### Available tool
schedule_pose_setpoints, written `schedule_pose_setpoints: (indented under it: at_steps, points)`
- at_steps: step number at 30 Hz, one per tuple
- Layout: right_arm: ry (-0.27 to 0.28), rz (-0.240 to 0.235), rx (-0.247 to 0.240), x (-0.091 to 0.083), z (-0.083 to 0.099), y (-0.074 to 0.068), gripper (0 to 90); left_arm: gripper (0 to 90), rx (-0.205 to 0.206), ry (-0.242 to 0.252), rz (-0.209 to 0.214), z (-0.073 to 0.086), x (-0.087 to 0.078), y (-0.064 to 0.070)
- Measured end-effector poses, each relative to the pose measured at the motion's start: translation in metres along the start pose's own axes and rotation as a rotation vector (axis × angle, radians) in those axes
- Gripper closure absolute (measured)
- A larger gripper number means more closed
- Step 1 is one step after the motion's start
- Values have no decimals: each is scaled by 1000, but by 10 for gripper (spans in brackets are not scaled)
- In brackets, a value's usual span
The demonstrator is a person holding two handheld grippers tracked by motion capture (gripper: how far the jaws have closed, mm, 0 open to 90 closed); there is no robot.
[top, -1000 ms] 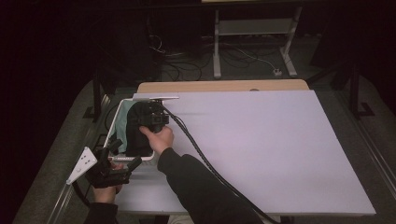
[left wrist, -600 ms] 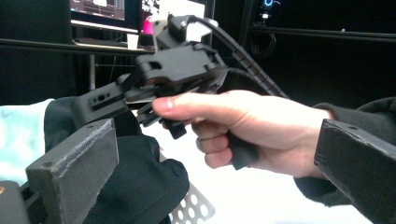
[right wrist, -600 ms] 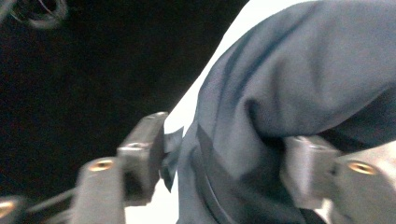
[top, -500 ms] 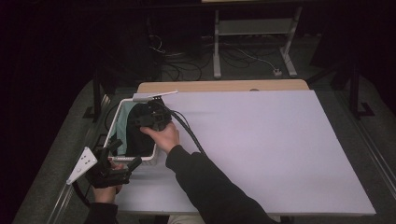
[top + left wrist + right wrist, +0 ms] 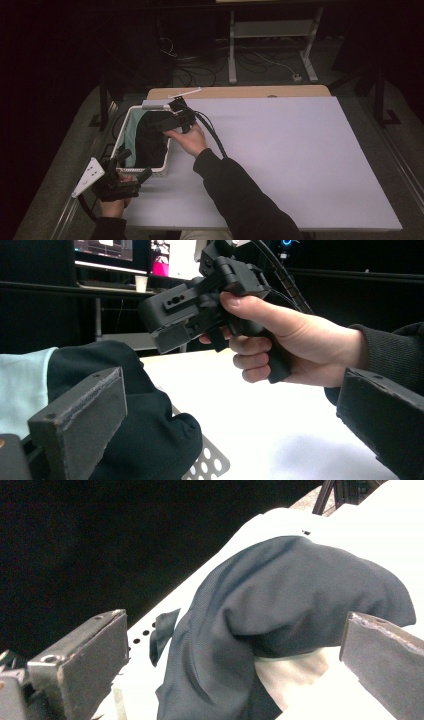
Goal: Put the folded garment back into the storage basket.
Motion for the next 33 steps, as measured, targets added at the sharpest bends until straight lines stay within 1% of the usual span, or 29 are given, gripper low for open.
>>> schedule_pose_setpoints:
  at_steps: [7, 12, 14, 18, 19, 20, 21, 23, 28, 33]
  points:
    - [26, -39, -30, -12, 0, 9, 0, 0, 0, -1, -1, 0, 0, 0]
    - [21, -46, -46, -20, 0, 14, 0, 0, -1, -2, 0, 0, 1, 0]
    - [24, -50, -46, -23, 1, 15, 0, 0, -1, -2, 0, 0, 1, 0]
    - [29, -52, -60, -27, 2, 18, 0, 0, 0, -3, 0, 0, 1, 0]
    - [28, -48, -75, -30, 4, 20, 0, 0, 0, -3, 0, 0, 1, 0]
    - [28, -48, -75, -30, 4, 20, 0, 0, 0, -3, 0, 0, 1, 0]
    - [22, -38, -103, -33, 5, 22, 0, 0, 1, -5, 0, 0, 1, 0]
    - [24, -29, -122, -38, 7, 25, 0, 0, 3, -6, -1, 0, 1, 0]
    - [38, -23, -126, -50, 11, 33, 0, 0, 6, -11, -1, 0, 1, 0]
    - [34, 4, -146, -64, 16, 40, 0, 0, 9, -17, -1, 1, 2, 0]
Point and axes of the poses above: each handheld gripper's, and its own axes: x roughly forward along the jaws, z roughly out of its underside, y roughly to its right, the point moved 1 cm from there along x, roughly forward along the jaws, and after that the axes turned 2 degrees about y, right-handed, at the moved point
